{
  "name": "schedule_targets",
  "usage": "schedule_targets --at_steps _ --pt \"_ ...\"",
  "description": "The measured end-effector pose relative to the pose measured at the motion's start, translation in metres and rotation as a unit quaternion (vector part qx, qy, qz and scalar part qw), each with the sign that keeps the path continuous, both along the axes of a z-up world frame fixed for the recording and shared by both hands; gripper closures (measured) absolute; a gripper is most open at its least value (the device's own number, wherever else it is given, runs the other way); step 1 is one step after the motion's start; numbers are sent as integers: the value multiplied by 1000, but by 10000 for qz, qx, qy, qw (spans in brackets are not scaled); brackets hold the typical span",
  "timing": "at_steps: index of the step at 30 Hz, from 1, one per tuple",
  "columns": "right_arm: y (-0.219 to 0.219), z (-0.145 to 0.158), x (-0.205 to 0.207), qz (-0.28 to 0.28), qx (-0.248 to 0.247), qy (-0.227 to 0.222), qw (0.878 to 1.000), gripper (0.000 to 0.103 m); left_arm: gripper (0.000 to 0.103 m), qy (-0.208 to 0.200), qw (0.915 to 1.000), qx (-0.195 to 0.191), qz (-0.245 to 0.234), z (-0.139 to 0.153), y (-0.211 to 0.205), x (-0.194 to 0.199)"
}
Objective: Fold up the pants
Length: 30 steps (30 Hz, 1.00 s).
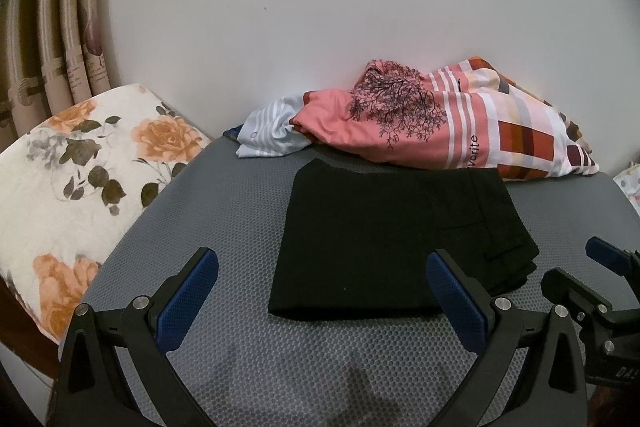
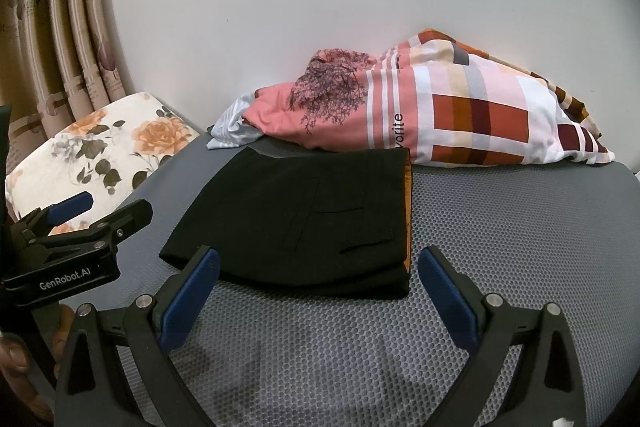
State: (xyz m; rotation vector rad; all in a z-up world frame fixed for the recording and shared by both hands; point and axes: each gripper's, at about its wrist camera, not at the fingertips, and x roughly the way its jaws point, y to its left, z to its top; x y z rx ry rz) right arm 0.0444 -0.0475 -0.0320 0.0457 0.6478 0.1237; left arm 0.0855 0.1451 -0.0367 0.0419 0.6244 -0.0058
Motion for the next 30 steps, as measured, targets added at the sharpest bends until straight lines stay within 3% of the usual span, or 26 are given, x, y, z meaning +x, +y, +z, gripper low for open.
schedule_targets --at_steps 26,30 --pt "-2 -10 4 0 -75 70 9999 4 0 135 9998 -68 -148 -16 -2 12" --pt "0 -13 12 3 -175 103 9998 4 0 -207 9997 33 154 -17 0 8"
